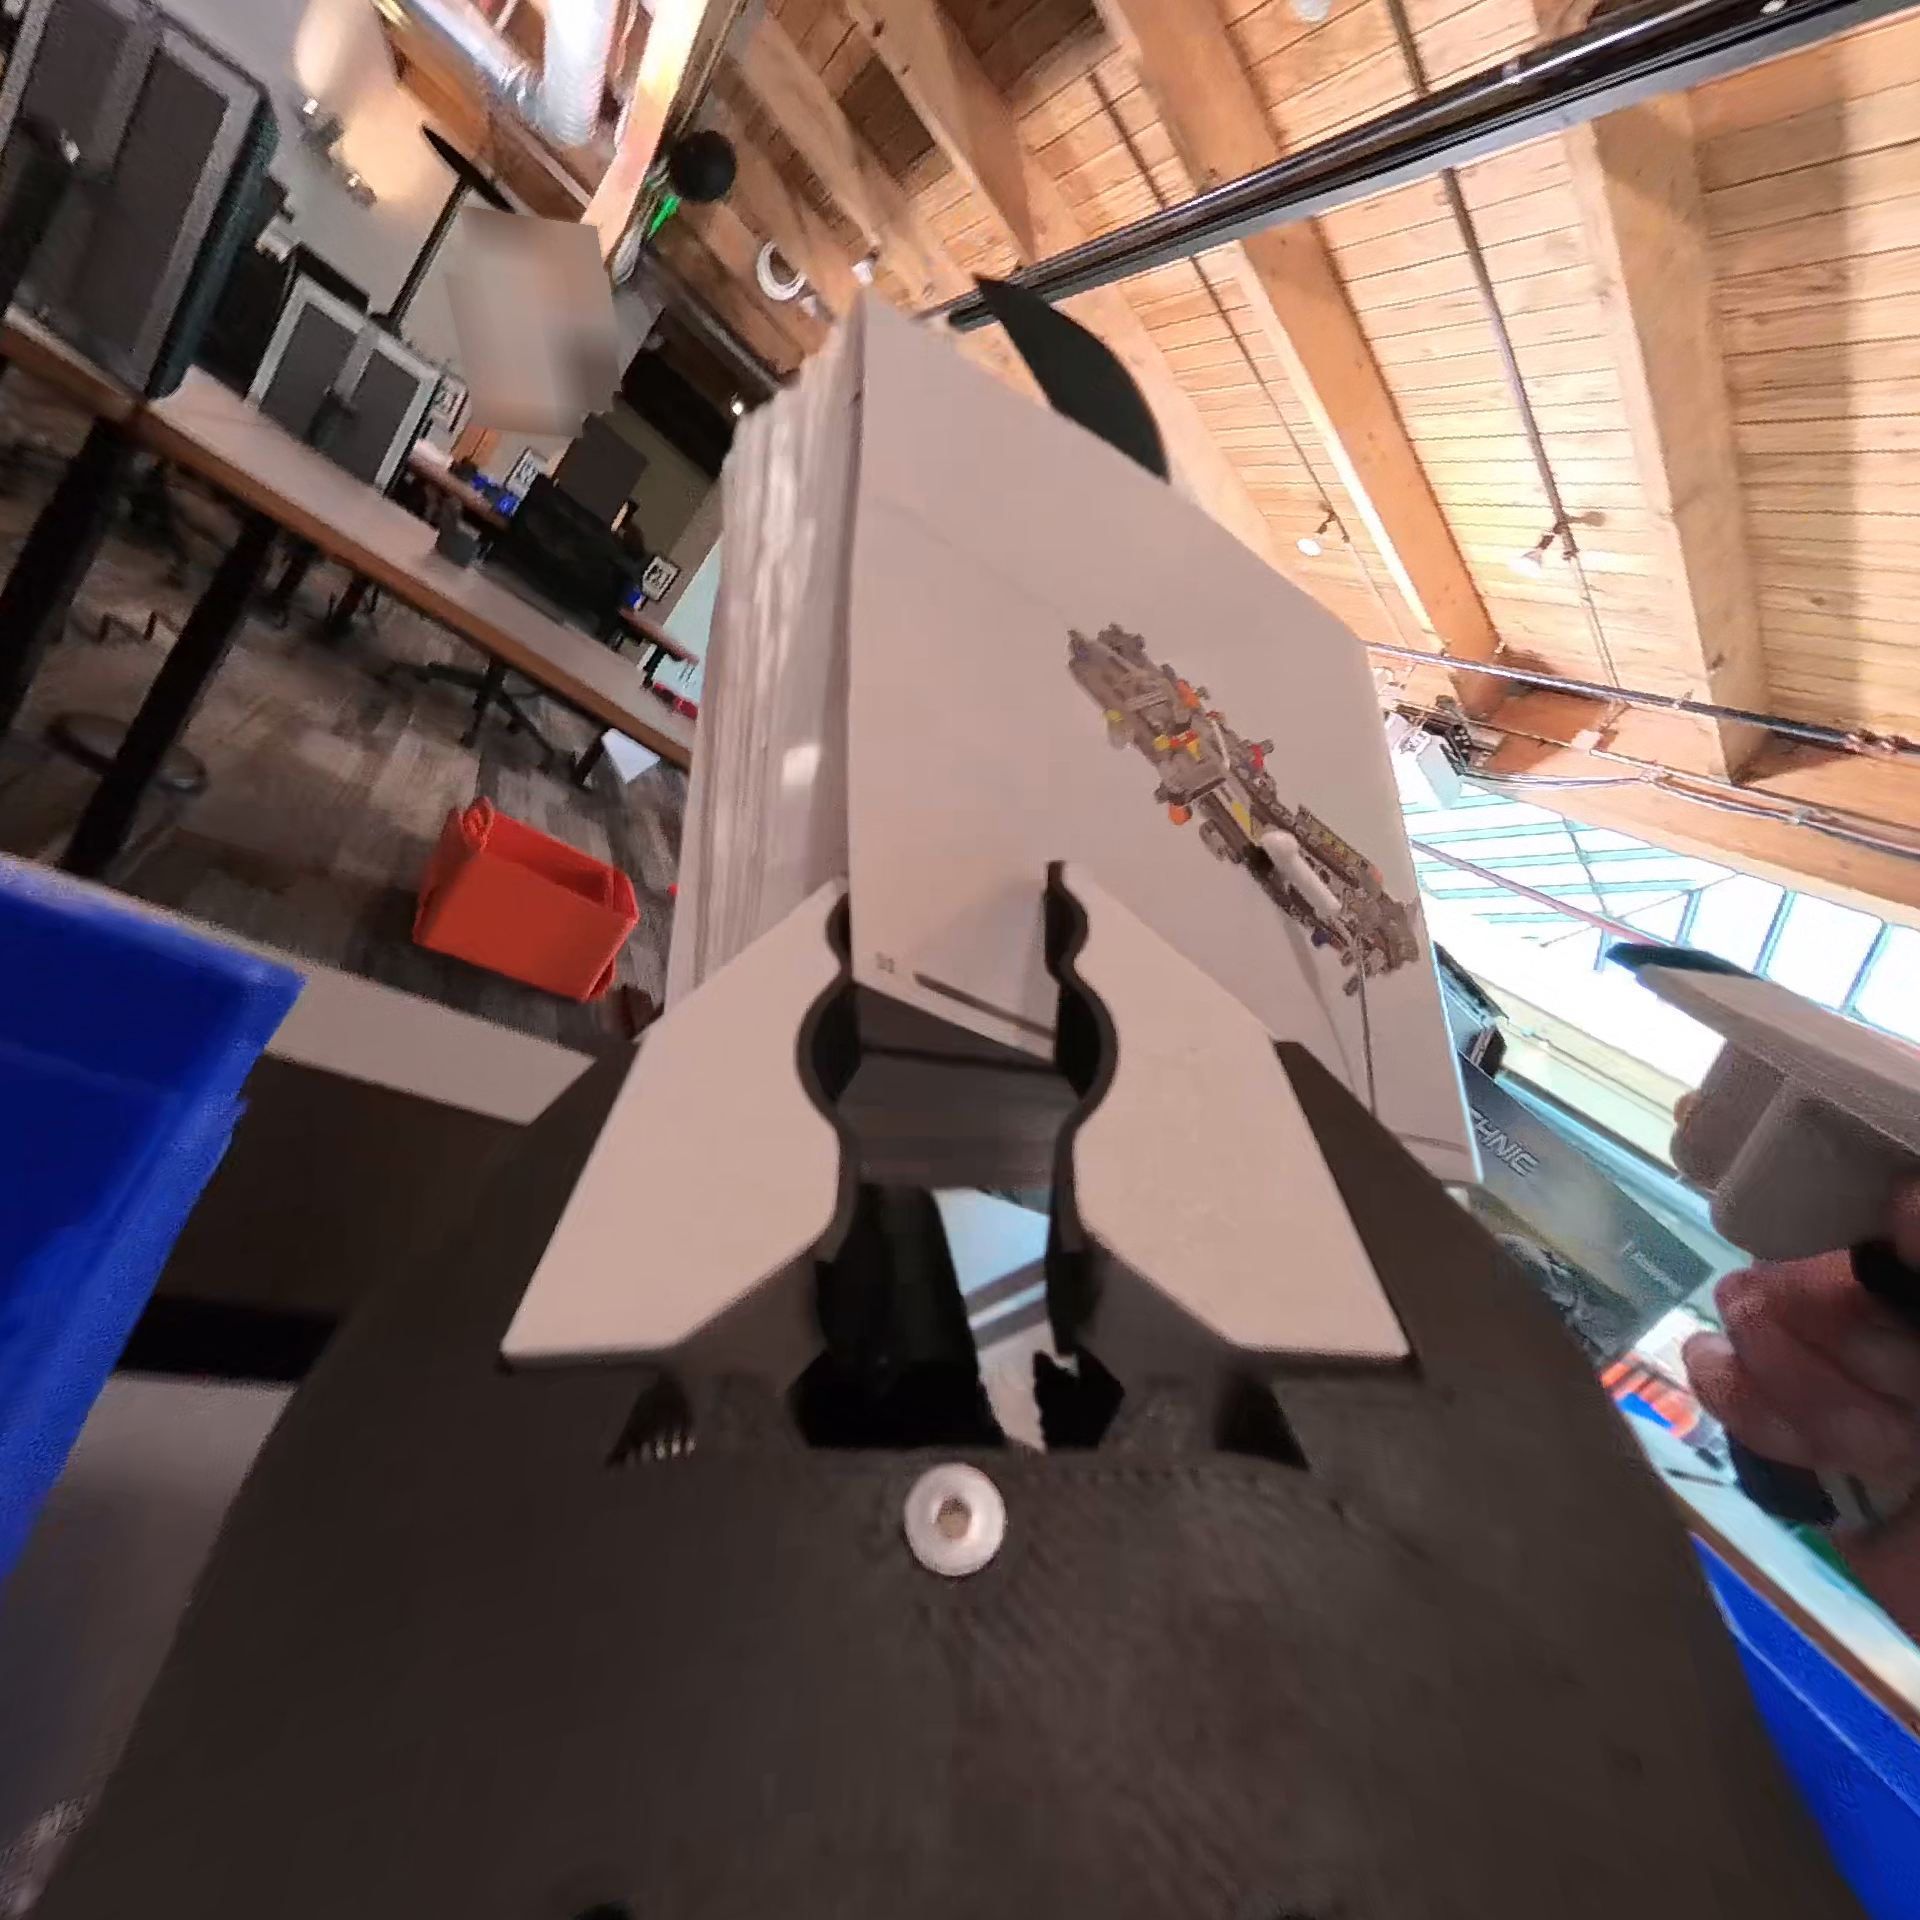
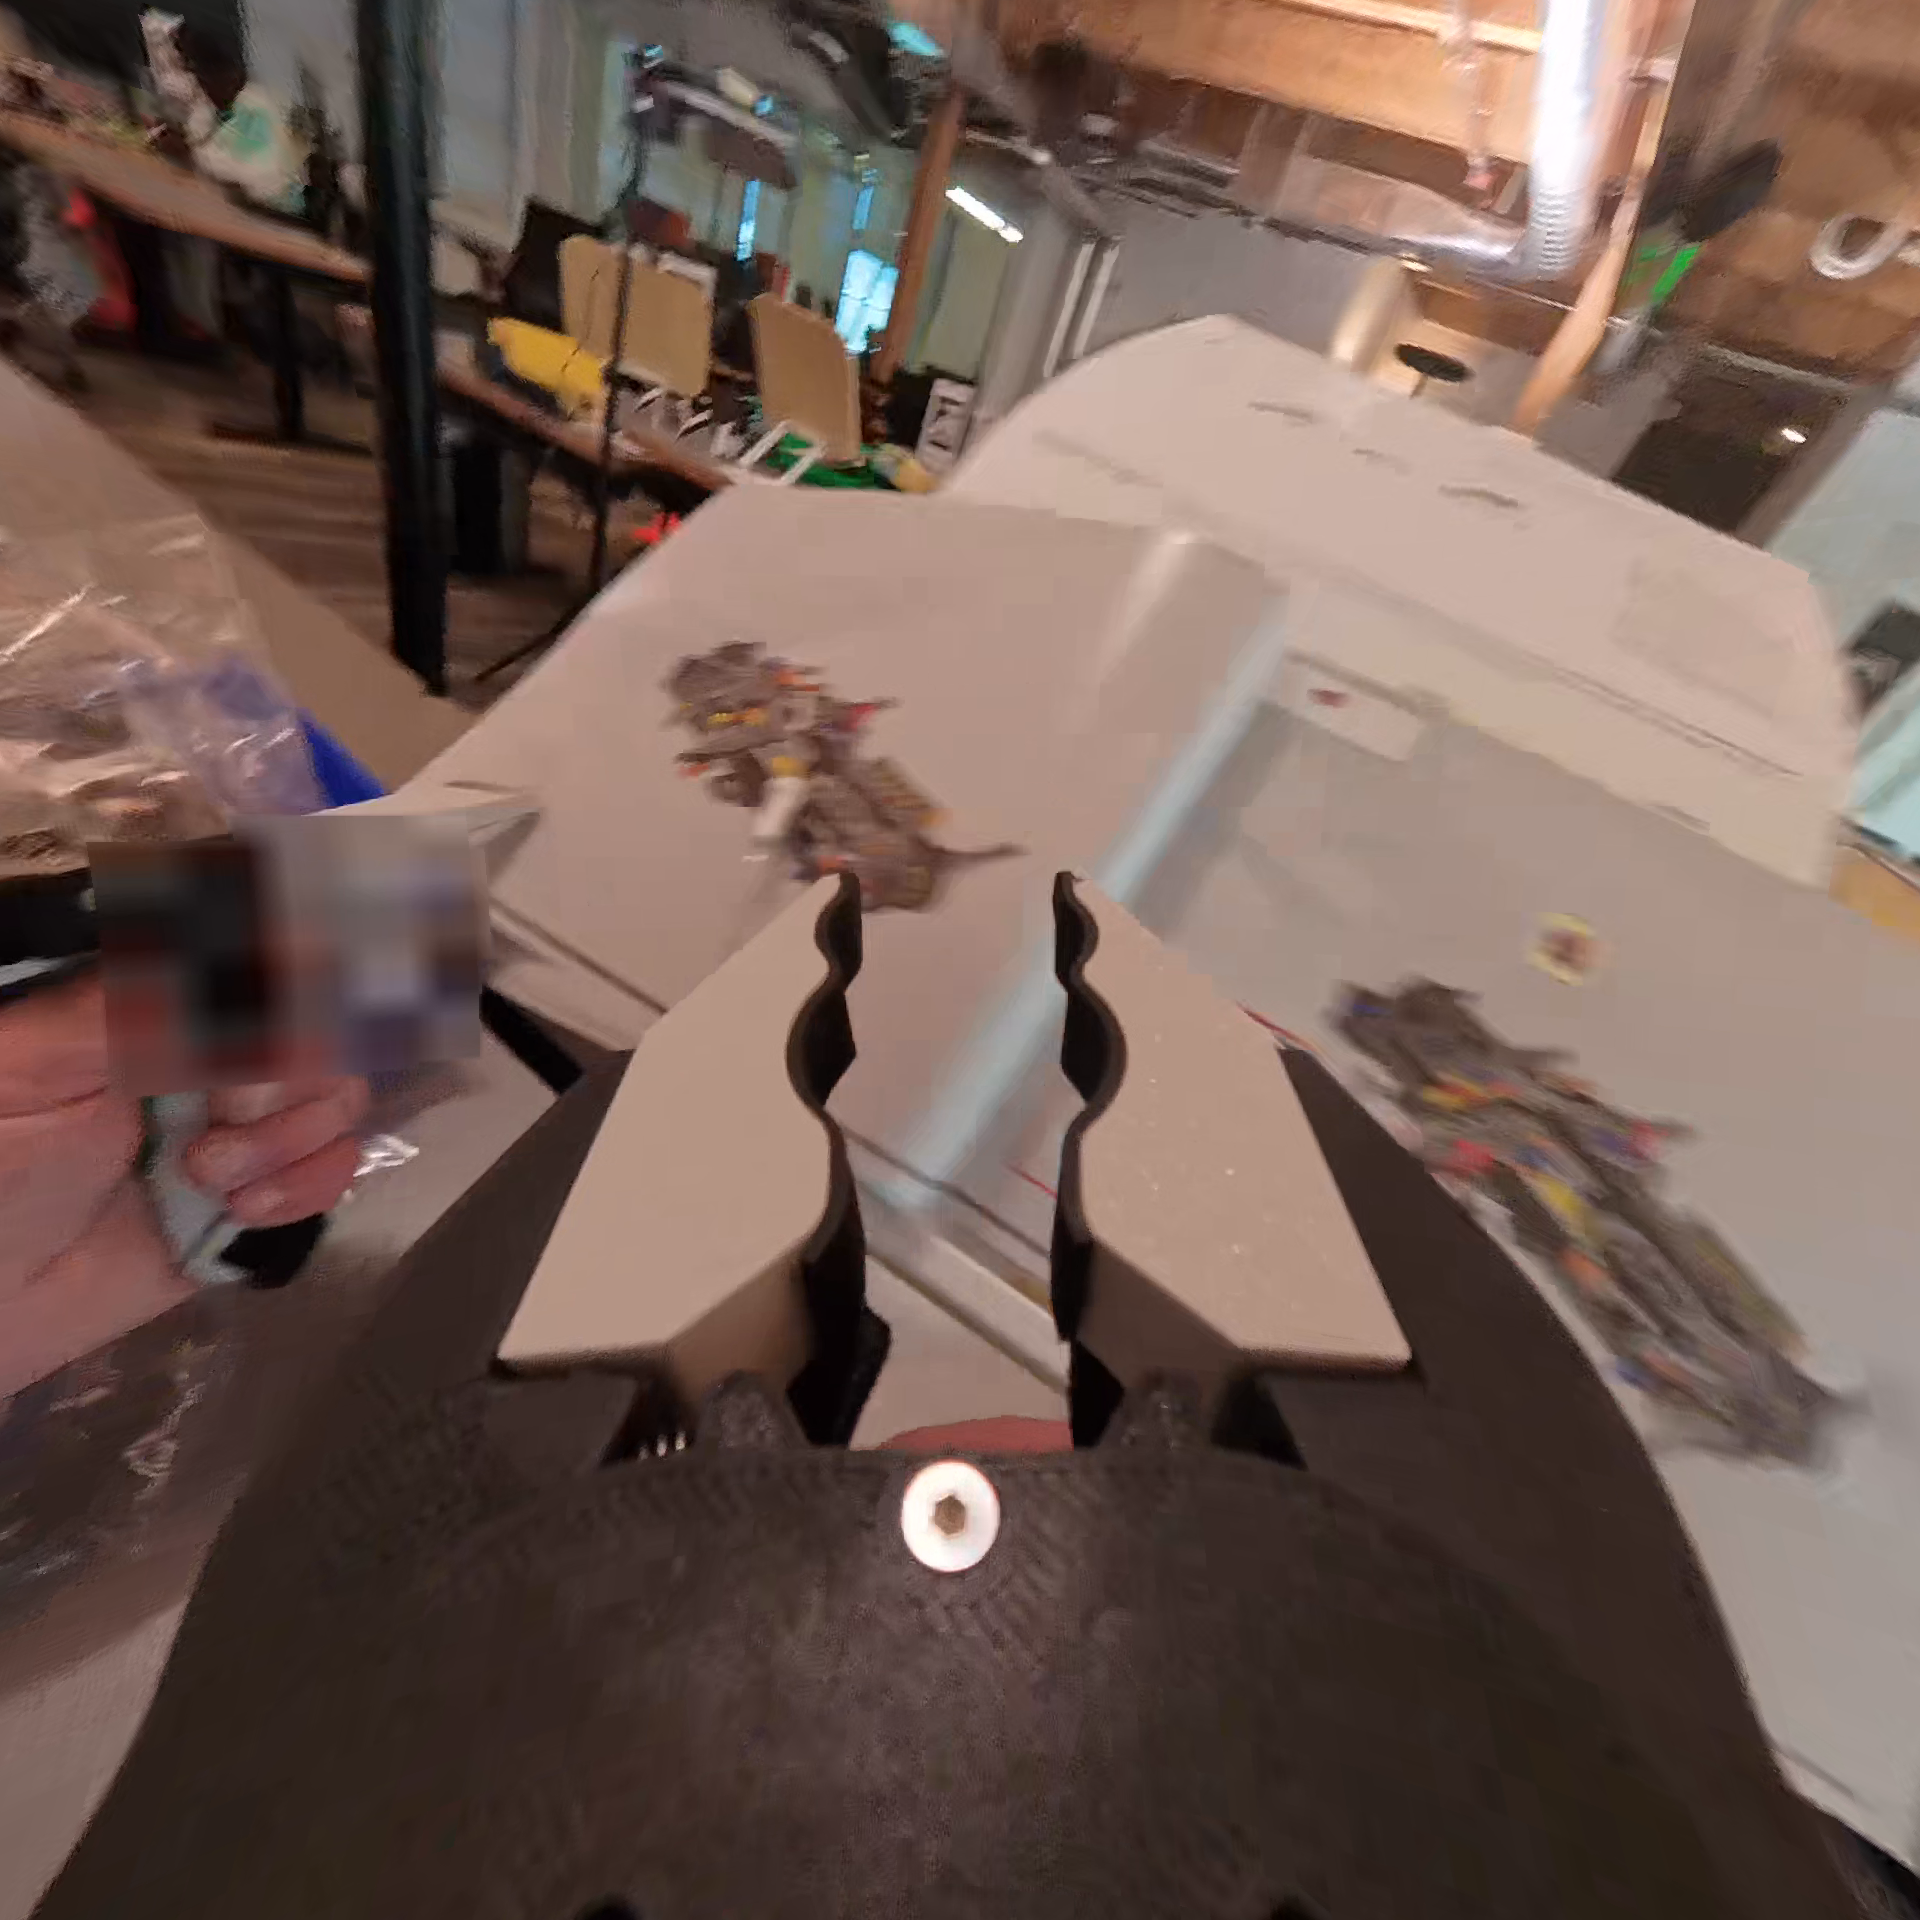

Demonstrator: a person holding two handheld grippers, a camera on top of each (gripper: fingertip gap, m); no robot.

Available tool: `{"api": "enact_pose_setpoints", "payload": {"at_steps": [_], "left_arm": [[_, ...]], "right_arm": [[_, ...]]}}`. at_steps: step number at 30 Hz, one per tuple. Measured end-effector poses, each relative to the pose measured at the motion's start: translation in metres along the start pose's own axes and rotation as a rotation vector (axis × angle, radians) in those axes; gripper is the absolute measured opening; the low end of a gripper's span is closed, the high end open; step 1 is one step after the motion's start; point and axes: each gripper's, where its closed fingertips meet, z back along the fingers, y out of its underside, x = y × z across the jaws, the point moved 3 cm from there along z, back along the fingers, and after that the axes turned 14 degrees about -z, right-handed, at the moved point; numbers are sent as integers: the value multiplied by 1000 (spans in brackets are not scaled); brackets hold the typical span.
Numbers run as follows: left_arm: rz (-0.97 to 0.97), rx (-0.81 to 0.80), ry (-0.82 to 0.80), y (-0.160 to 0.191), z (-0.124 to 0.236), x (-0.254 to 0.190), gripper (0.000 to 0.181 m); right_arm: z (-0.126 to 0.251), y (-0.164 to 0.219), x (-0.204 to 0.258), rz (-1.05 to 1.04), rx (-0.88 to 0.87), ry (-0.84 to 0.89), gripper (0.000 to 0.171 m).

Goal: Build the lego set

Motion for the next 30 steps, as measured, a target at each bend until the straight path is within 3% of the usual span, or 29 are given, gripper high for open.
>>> {"api": "enact_pose_setpoints", "payload": {"at_steps": [4, 8, 10, 14, 18, 20, 22, 26, 30], "left_arm": [[76, 107, 12, 22, 10, -11, 61], [256, 121, 50, 33, 11, -20, 72], [360, 116, 82, 34, 5, -24, 80], [538, 126, 169, 43, -11, -37, 90], [566, 143, 242, 51, -28, -50, 71], [589, 128, 290, 50, -33, -54, 62], [621, 115, 338, 49, -36, -59, 53], [663, 96, 441, 46, -40, -71, 29], [701, 83, 519, 47, -47, -69, 20]], "right_arm": [[45, -3, -108, -164, -5, 171, 56], [76, 36, -195, -432, 12, 270, 76], [80, 63, -217, -615, 16, 227, 85], [64, 104, -219, -918, 13, 10, 82], [41, 112, -202, -1011, -26, -170, 81], [33, 110, -195, -1028, -43, -245, 71], [30, 106, -189, -1049, -67, -317, 49], [33, 106, -185, -1067, -111, -361, 35], [44, 107, -179, -1100, -151, -371, 29]]}}
